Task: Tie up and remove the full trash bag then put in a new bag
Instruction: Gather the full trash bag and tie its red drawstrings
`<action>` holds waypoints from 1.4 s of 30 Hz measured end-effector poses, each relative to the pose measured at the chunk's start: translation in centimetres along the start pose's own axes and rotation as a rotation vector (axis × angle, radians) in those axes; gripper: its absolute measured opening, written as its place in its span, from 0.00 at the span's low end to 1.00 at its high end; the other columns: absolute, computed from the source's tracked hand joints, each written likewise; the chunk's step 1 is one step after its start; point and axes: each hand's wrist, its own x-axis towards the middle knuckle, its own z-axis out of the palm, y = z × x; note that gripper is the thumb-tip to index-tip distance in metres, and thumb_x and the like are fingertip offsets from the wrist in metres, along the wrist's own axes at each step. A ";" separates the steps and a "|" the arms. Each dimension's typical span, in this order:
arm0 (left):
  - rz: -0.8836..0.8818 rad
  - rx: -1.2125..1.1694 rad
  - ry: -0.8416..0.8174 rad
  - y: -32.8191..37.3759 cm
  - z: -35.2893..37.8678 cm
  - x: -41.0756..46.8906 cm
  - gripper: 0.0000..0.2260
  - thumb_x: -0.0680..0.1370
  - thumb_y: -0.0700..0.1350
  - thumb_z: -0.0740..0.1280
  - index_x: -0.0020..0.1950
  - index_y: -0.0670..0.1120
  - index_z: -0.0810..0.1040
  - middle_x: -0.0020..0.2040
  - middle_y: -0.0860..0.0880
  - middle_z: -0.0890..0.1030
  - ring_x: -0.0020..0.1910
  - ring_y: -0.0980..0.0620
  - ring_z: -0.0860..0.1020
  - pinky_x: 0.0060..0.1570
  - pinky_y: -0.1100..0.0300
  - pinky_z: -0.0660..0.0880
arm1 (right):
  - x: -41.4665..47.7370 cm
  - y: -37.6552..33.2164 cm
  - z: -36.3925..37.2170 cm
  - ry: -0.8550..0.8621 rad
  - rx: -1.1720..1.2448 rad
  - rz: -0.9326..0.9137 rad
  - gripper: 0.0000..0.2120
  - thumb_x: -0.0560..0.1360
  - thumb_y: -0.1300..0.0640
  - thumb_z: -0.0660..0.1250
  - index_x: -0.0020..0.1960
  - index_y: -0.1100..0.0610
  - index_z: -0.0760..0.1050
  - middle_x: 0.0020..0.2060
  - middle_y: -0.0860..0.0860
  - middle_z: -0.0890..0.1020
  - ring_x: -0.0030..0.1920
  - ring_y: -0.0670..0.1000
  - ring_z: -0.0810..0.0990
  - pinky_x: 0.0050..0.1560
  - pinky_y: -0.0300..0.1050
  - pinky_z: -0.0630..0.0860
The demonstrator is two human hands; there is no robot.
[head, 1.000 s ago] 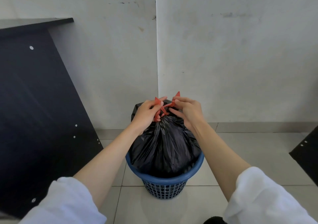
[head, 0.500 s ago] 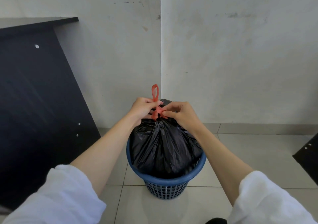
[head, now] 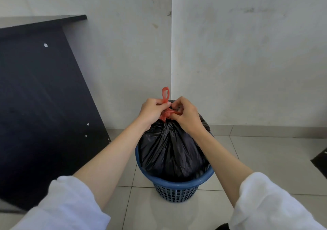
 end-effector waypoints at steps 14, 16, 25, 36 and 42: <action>-0.045 0.077 -0.159 0.5 -1.2 -0.8 0.07 0.79 0.40 0.64 0.54 0.39 0.78 0.45 0.45 0.79 0.39 0.54 0.79 0.38 0.69 0.80 | -0.4 0.7 1.2 0.019 -0.405 -0.208 0.07 0.74 0.61 0.68 0.48 0.65 0.78 0.42 0.56 0.76 0.40 0.50 0.71 0.39 0.41 0.63; -0.050 0.098 -0.182 0.6 -1.4 -0.6 0.06 0.79 0.40 0.64 0.53 0.39 0.77 0.44 0.45 0.79 0.39 0.53 0.79 0.39 0.68 0.80 | -0.2 0.8 1.0 0.004 -0.411 -0.207 0.07 0.74 0.60 0.68 0.49 0.64 0.80 0.42 0.56 0.76 0.40 0.49 0.70 0.40 0.42 0.64; -0.207 -0.059 -0.190 0.7 -2.1 -0.2 0.06 0.71 0.32 0.72 0.47 0.35 0.79 0.44 0.42 0.82 0.40 0.49 0.82 0.42 0.65 0.81 | 0.3 0.9 -0.5 -0.083 -0.197 -0.141 0.08 0.70 0.59 0.74 0.48 0.60 0.81 0.36 0.45 0.73 0.35 0.41 0.71 0.40 0.30 0.68; 0.099 0.018 -0.021 -1.3 -0.9 -1.0 0.05 0.69 0.32 0.74 0.42 0.38 0.82 0.37 0.48 0.80 0.33 0.61 0.79 0.40 0.72 0.76 | 0.5 0.3 -1.8 -0.250 0.097 0.114 0.04 0.76 0.58 0.68 0.47 0.54 0.81 0.35 0.48 0.82 0.34 0.40 0.77 0.40 0.32 0.73; 0.126 -0.060 0.004 -1.7 -1.1 -1.0 0.06 0.68 0.33 0.75 0.38 0.43 0.82 0.49 0.48 0.85 0.49 0.48 0.83 0.57 0.55 0.77 | 0.3 -0.4 -1.9 -0.167 0.305 0.269 0.04 0.75 0.63 0.68 0.42 0.58 0.77 0.34 0.52 0.81 0.31 0.43 0.80 0.35 0.35 0.76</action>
